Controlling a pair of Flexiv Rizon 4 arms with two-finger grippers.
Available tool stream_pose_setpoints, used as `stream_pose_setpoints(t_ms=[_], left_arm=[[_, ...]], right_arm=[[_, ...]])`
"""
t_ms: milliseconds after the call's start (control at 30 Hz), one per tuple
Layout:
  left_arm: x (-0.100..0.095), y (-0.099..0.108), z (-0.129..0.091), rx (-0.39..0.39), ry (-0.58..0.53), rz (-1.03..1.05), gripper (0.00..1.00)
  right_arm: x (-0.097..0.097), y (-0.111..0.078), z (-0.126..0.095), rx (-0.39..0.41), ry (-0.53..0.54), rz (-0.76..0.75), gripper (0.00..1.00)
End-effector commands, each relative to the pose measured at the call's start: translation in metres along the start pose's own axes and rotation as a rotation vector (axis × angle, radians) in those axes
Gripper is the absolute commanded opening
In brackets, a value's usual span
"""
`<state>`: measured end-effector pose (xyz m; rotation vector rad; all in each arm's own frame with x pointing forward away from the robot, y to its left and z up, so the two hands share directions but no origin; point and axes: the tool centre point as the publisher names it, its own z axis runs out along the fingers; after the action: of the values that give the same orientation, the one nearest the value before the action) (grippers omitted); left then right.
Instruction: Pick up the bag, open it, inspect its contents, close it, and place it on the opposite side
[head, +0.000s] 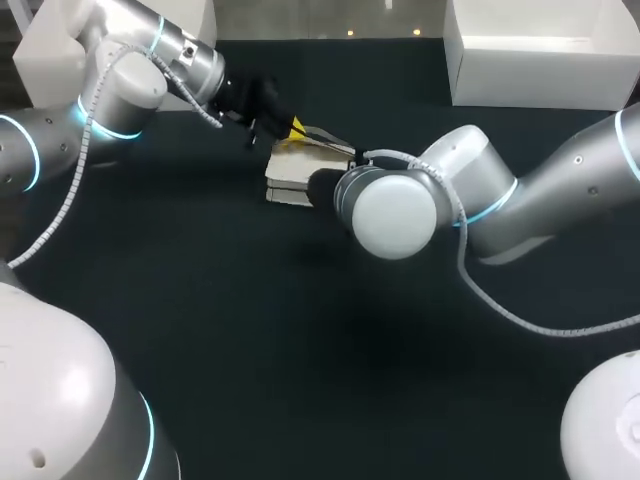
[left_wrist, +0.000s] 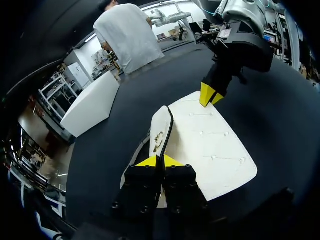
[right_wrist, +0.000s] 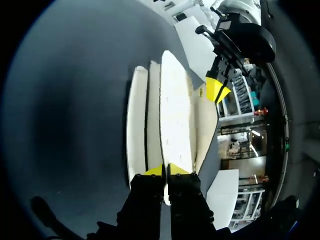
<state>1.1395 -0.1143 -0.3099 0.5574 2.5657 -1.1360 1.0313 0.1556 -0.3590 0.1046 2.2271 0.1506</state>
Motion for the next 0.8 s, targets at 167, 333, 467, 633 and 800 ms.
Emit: stream_pose_setpoints(t_ms=[167, 333, 467, 633, 800], left_arm=[[-0.015, 0.006, -0.004, 0.017, 0.065, -0.02, 0.0], [-0.008, 0.004, -0.002, 0.011, 0.056, 0.019, 0.09], [0.001, 0.003, 0.002, -0.012, 0.037, 0.038, 0.87], [0.005, 0.001, 0.01, -0.023, 0.034, 0.038, 0.85], [0.001, 0.005, 0.024, -0.046, 0.043, 0.022, 0.83]], right_arm=[[0.006, -0.005, -0.002, -0.011, -0.09, 0.001, 0.0], [0.006, -0.005, -0.002, -0.011, -0.09, 0.001, 0.0], [0.006, -0.005, -0.002, -0.011, -0.09, 0.001, 0.0], [0.006, -0.005, -0.002, -0.011, -0.09, 0.001, 0.0], [0.006, -0.005, -0.002, -0.011, -0.09, 0.001, 0.0]])
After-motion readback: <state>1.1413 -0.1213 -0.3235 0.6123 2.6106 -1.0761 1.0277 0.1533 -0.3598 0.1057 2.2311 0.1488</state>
